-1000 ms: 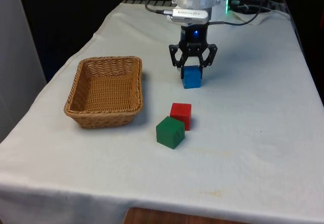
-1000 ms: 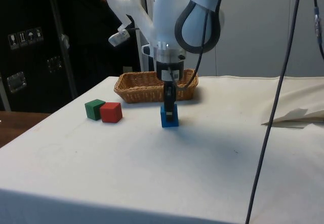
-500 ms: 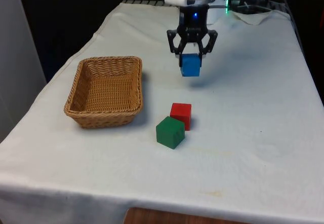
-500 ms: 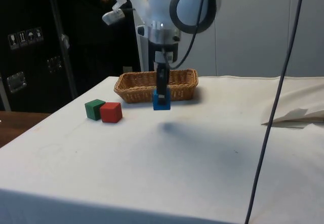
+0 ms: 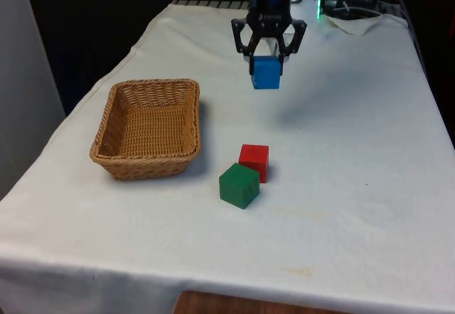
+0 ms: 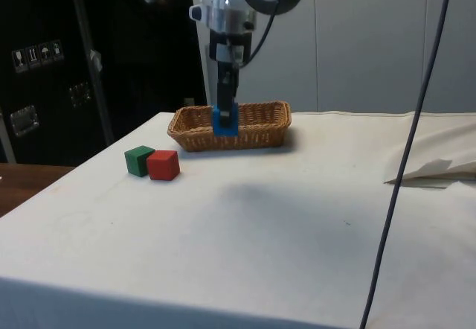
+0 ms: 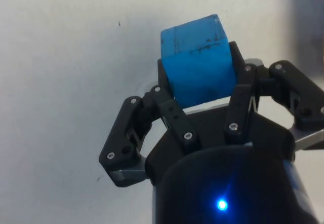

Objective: Pick up the blue cube and place it into the basket.

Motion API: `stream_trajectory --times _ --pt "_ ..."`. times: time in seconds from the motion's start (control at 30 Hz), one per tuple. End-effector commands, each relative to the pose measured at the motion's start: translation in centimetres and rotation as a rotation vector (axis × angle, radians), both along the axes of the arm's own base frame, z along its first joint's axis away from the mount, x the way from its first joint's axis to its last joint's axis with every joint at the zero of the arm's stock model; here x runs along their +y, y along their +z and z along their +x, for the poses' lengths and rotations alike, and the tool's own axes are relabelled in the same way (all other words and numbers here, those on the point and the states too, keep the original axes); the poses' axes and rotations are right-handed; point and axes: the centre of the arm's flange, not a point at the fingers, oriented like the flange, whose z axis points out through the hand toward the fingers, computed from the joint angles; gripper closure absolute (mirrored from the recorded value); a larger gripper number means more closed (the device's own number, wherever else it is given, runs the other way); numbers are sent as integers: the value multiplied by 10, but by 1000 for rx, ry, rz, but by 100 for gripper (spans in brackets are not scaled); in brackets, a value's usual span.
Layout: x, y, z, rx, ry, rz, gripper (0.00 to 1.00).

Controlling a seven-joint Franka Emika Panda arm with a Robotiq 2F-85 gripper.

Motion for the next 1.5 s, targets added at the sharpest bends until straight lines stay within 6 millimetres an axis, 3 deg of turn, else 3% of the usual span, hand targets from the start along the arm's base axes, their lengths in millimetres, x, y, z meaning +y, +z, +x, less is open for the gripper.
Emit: stream_trajectory --times 0.0,0.8,0.87,1.1,1.47 --pt "0 7 1 0 -4 1 99" --pt "-10 90 26 -47 -24 -4 99" --pt "-10 90 27 -52 -23 -6 99" --pt "-22 114 41 -58 -39 -9 99" --pt "-46 131 55 -70 -67 -18 99"
